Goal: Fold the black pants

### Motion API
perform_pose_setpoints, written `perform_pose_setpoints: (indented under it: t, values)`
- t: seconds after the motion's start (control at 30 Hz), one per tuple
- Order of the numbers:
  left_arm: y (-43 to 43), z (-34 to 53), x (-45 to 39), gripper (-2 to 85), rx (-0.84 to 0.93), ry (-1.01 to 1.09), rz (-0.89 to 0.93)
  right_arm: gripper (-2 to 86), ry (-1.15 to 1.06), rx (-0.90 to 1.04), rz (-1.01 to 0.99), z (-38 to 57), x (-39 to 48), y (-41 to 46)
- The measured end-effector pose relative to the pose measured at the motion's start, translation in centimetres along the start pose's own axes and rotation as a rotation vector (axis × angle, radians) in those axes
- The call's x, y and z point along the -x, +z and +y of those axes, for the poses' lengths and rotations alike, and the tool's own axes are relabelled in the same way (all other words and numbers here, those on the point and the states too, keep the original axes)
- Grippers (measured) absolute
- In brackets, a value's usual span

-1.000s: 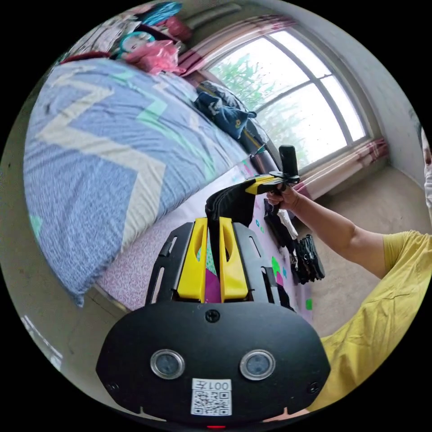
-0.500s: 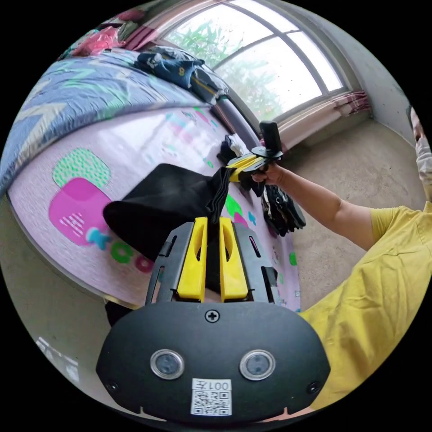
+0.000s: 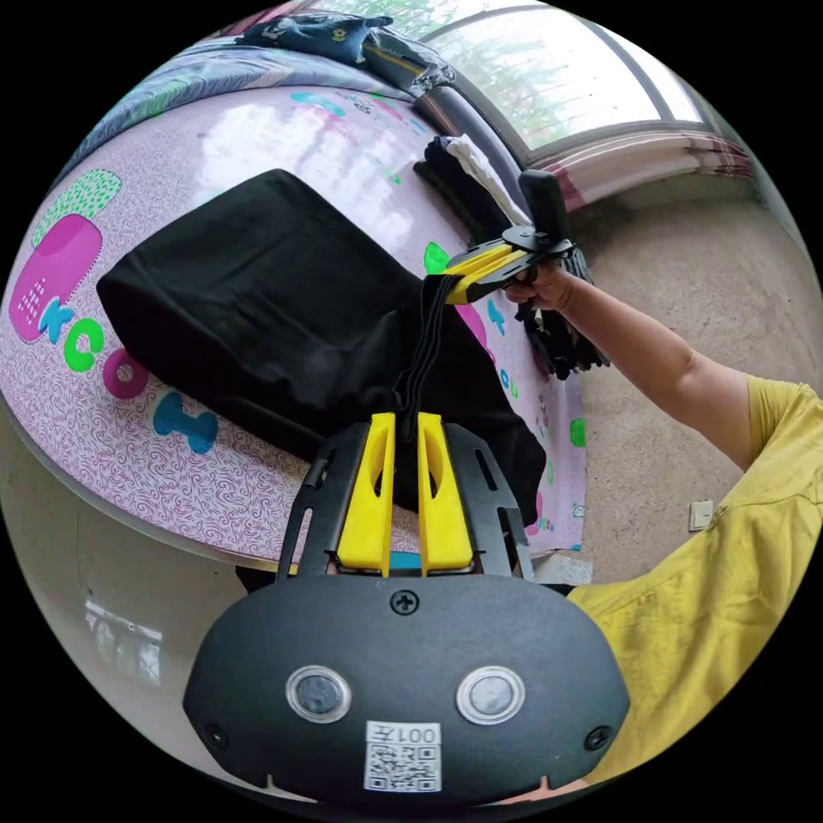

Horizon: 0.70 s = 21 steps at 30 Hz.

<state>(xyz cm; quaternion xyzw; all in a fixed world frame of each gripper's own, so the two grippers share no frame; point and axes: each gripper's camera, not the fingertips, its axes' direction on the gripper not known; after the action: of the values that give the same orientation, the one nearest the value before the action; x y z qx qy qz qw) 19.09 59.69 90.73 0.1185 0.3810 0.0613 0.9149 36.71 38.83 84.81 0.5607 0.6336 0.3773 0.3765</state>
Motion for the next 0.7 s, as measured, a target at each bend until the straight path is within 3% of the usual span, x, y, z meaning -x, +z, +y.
perform_pose_setpoints:
  t: [0.4,0.63,0.7]
  values:
    - [7.3,1.3,1.5,2.8,0.084,0.159,-0.142,6.6,-0.124,0.070,0.182,2.7,1.8,4.6]
    - [5.6,2.8,2.5,1.1,0.055,0.260,-0.097,6.5,-0.178,0.204,0.283,4.4,4.4,3.0]
    - [4.0,2.5,2.6,-0.2,0.005,0.281,-0.108,4.7,-0.169,0.166,0.288,4.8,4.8,1.6]
